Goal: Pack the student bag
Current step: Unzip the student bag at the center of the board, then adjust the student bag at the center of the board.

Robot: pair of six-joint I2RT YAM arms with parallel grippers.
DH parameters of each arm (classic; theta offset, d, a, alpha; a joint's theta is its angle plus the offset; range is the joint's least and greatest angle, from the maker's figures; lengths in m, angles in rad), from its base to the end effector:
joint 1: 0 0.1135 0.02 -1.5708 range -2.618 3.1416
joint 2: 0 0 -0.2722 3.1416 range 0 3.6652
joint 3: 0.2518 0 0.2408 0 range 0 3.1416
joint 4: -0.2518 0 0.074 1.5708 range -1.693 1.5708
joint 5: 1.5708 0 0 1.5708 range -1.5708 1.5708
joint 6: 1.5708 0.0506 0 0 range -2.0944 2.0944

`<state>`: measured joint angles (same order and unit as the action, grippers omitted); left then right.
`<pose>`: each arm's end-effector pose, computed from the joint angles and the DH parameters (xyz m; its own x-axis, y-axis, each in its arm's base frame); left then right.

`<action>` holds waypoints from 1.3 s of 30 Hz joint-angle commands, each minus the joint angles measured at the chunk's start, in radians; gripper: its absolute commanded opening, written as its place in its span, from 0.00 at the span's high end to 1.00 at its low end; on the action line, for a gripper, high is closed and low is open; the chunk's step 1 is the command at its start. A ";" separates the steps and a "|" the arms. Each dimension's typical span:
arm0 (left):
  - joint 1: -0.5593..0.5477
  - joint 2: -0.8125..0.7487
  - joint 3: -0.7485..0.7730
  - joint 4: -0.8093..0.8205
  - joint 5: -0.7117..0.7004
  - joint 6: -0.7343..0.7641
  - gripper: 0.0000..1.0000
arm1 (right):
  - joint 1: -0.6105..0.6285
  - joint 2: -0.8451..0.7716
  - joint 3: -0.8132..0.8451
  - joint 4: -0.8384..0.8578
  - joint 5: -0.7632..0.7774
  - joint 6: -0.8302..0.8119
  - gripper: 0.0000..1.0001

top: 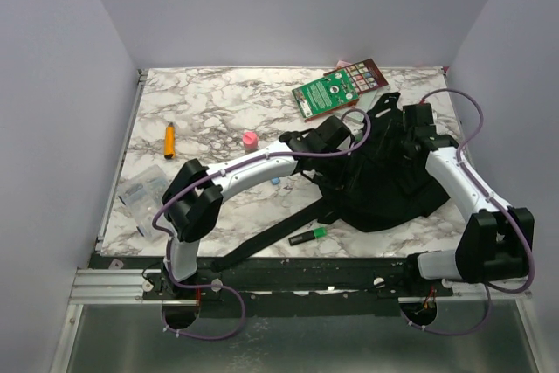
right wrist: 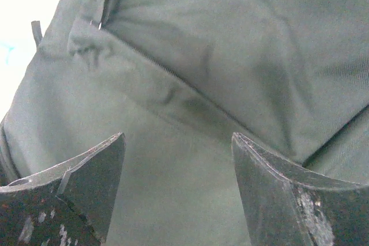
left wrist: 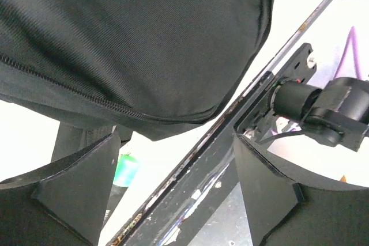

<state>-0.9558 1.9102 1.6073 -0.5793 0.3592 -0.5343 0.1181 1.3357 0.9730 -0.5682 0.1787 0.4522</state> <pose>0.2325 -0.3600 0.2642 -0.8384 0.3606 -0.4087 0.5421 0.6290 -0.5572 0.2690 0.0229 0.2523 -0.7211 0.3475 -0.5994 0.3386 0.9315 0.1327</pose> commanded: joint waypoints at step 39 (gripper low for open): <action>0.017 0.151 0.033 -0.048 0.076 0.028 0.25 | 0.024 0.220 -0.328 0.523 -0.314 0.262 0.60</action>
<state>-0.9405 2.0392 1.6093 -0.6350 0.4133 -0.5148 0.1295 1.4681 0.6762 -0.1085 -0.0952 0.6682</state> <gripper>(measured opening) 0.745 0.400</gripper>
